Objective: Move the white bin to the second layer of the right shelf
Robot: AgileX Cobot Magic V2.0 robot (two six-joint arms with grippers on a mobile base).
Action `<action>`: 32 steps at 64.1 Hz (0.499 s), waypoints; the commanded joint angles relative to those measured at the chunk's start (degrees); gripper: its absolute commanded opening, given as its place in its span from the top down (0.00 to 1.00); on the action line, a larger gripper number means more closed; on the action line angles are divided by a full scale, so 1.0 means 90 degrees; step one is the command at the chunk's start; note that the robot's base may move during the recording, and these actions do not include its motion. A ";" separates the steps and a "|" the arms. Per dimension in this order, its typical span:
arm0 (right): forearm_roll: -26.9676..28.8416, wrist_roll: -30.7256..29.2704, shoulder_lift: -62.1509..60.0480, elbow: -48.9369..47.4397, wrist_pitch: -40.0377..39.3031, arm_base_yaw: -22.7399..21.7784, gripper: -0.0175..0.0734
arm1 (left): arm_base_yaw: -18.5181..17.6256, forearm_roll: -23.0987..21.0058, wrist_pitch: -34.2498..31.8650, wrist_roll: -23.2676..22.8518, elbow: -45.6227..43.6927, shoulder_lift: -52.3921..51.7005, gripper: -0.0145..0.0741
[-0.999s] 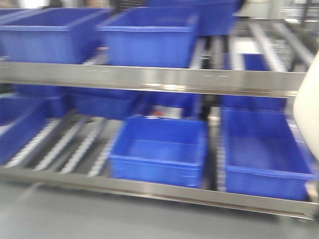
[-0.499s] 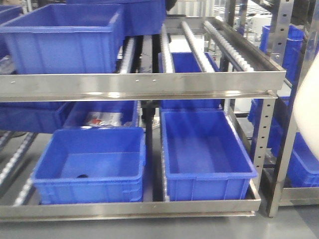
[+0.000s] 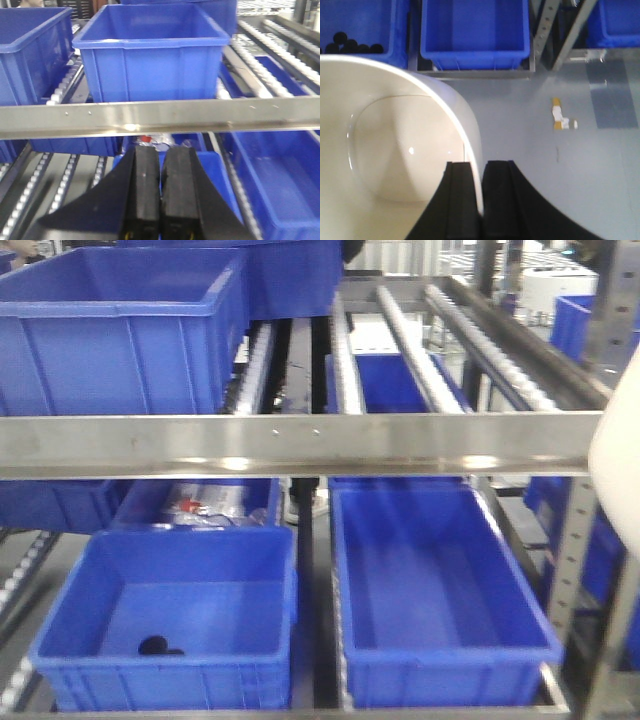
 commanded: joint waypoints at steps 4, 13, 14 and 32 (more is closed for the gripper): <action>0.0006 -0.0035 -0.0013 -0.0164 -0.0458 -0.0032 0.75 | -0.0001 -0.0048 -0.0529 -0.0034 0.0183 -0.0094 0.74; 0.0006 -0.0035 -0.0013 -0.0164 -0.0458 -0.0032 0.75 | -0.0001 -0.0048 -0.0529 -0.0034 0.0183 -0.0094 0.74; 0.0006 -0.0035 -0.0013 -0.0164 -0.0458 -0.0032 0.75 | -0.0001 -0.0048 -0.0529 -0.0034 0.0183 -0.0094 0.74; 0.0006 -0.0035 -0.0013 -0.0164 -0.0458 -0.0032 0.75 | -0.0001 -0.0048 -0.0529 -0.0034 0.0183 -0.0094 0.74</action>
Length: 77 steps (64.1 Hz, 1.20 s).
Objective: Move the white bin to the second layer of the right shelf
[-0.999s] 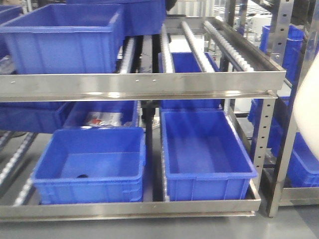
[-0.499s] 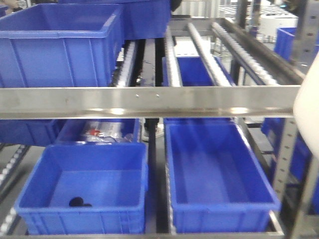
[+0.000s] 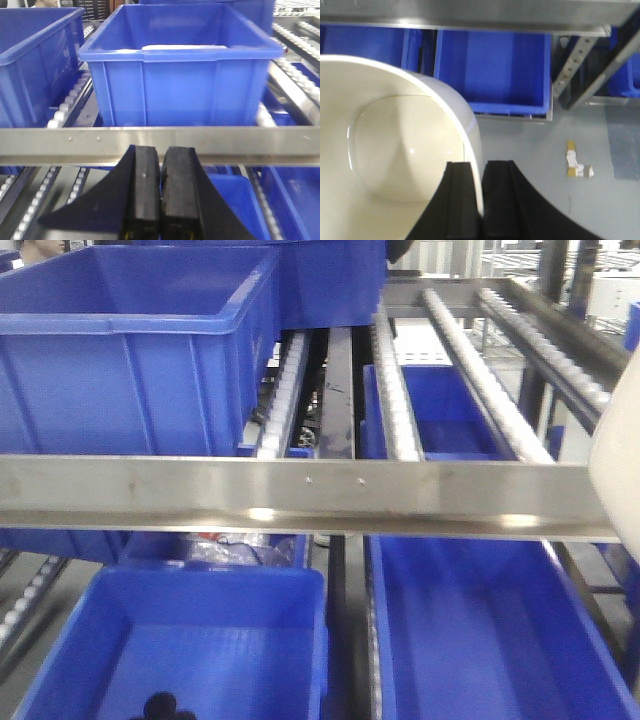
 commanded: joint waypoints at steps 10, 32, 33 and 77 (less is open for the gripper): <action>0.0006 -0.0035 -0.0013 -0.0164 -0.0458 -0.0032 0.75 | -0.0001 -0.0048 -0.0529 -0.0034 0.0183 -0.0094 0.74; 0.0006 -0.0035 -0.0013 -0.0164 -0.0458 -0.0032 0.75 | -0.0001 -0.0048 -0.0529 -0.0034 0.0183 -0.0094 0.74; 0.0006 -0.0035 -0.0013 -0.0164 -0.0458 -0.0032 0.75 | -0.0001 -0.0048 -0.0529 -0.0034 0.0183 -0.0094 0.74; 0.0006 -0.0035 -0.0013 -0.0164 -0.0458 -0.0032 0.75 | -0.0001 -0.0048 -0.0529 -0.0034 0.0183 -0.0094 0.74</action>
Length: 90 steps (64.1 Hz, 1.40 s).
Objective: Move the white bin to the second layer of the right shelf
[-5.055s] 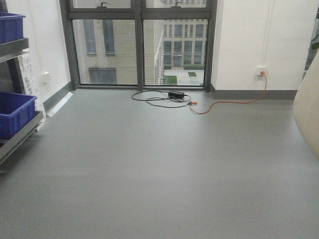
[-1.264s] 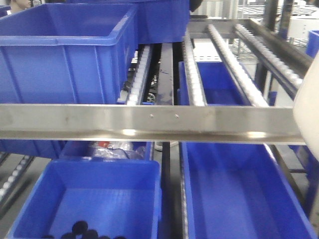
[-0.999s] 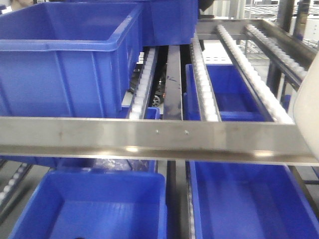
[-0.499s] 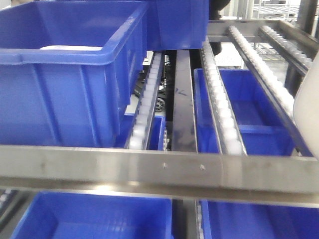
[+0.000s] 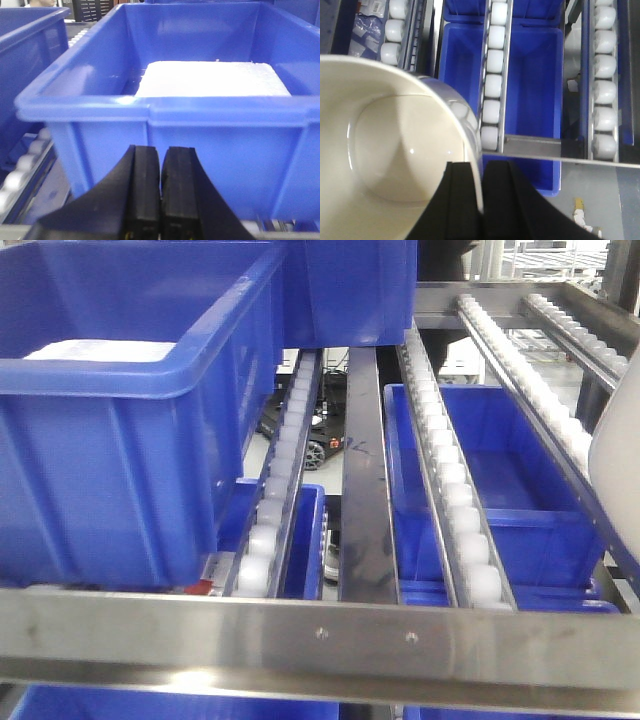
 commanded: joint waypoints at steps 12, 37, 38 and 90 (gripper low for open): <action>0.0006 -0.0035 -0.0013 -0.0164 -0.0458 -0.0032 0.75 | -0.0001 -0.0048 -0.0529 -0.0034 0.0183 -0.0094 0.74; 0.0006 -0.0035 -0.0013 -0.0164 -0.0458 -0.0032 0.75 | -0.0001 -0.0048 -0.0529 -0.0034 0.0183 -0.0094 0.74; 0.0006 -0.0035 -0.0013 -0.0164 -0.0458 -0.0032 0.75 | -0.0001 -0.0048 -0.0529 -0.0034 0.0183 -0.0094 0.74; 0.0012 0.0222 0.1107 -0.0164 -0.2138 -0.0032 0.75 | -0.0001 -0.0048 -0.0529 -0.0034 0.0183 -0.0094 0.74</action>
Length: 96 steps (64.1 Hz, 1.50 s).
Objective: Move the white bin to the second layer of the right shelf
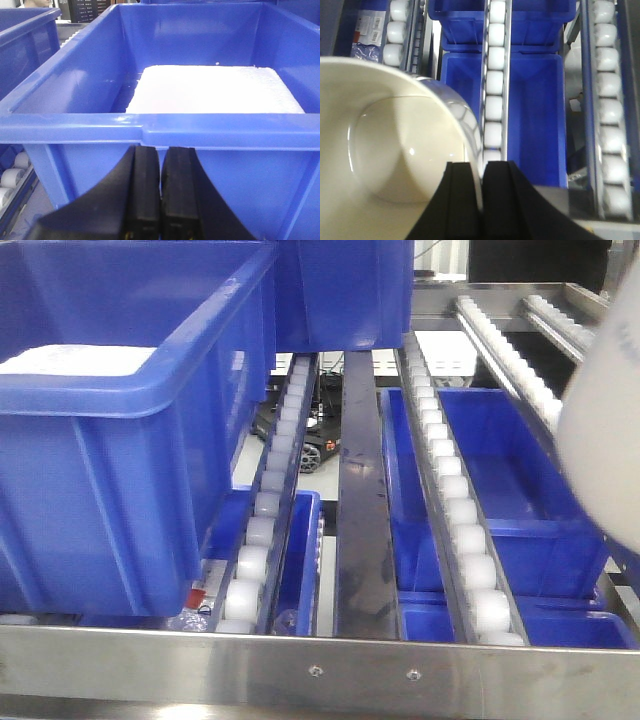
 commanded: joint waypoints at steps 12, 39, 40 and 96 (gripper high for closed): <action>0.0018 0.0042 0.1415 -0.0177 -0.1766 -0.0032 0.75 | -0.0001 -0.0048 -0.0529 -0.0034 0.0183 -0.0094 0.74; -0.0014 0.0042 0.2622 -0.0177 -0.2074 -0.0032 0.75 | -0.0001 -0.0048 -0.0529 -0.0034 0.0183 -0.0094 0.74; -0.0014 0.0042 0.2634 -0.0177 -0.2074 -0.0032 0.75 | -0.0001 -0.0048 -0.0529 -0.0034 0.0183 -0.0094 0.74; 0.0174 0.0042 0.2065 -0.0189 -0.1515 -0.0026 0.42 | -0.0001 -0.0048 -0.0529 -0.0034 0.0183 -0.0094 0.74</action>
